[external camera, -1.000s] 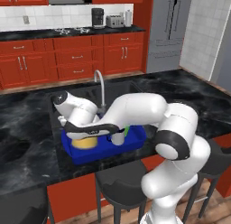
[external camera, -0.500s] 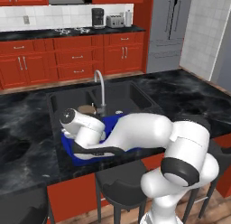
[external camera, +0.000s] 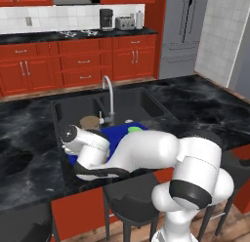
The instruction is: There is a tray on the dining counter. Grab the cup, mug, and pitcher and place them on the tray. The pitcher may be placed next to the tray if it cannot fit the tray.
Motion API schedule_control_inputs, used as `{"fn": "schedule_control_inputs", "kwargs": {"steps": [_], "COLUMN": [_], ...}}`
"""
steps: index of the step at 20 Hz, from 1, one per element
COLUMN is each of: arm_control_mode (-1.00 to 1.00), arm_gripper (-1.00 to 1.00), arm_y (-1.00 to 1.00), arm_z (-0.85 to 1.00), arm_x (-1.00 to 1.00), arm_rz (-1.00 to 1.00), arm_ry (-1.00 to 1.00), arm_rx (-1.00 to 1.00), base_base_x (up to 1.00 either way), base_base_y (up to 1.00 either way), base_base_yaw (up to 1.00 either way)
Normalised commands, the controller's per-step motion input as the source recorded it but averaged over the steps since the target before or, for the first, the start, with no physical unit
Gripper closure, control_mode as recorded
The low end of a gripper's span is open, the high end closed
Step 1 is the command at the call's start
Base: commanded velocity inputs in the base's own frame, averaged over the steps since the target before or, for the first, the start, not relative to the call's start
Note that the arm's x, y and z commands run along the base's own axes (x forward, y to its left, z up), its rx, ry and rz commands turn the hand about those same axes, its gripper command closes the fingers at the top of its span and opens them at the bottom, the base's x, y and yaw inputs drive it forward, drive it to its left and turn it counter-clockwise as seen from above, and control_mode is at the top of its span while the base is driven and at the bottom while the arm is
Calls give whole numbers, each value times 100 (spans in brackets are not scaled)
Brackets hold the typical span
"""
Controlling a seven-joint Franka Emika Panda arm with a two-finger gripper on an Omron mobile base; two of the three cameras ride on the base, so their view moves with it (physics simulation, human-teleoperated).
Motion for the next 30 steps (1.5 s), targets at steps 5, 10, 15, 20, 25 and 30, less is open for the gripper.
{"fn": "schedule_control_inputs", "kwargs": {"steps": [5,10,15,20,25,30], "arm_control_mode": [-100,-100,-100,-100,-100,-100], "arm_gripper": [-100,-100,-100,-100,-100,-100], "arm_y": [0,0,-1,-5,-10,-8], "arm_z": [0,17,46,58,51,46], "arm_x": [-18,-37,-44,-46,-51,-52], "arm_rz": [0,1,2,4,2,0], "arm_ry": [-4,-12,-17,-8,5,28], "arm_rx": [0,0,0,5,11,13], "base_base_x": [0,0,0,0,0,0], "base_base_y": [0,0,0,0,0,0], "base_base_yaw": [0,0,0,0,0,0]}}
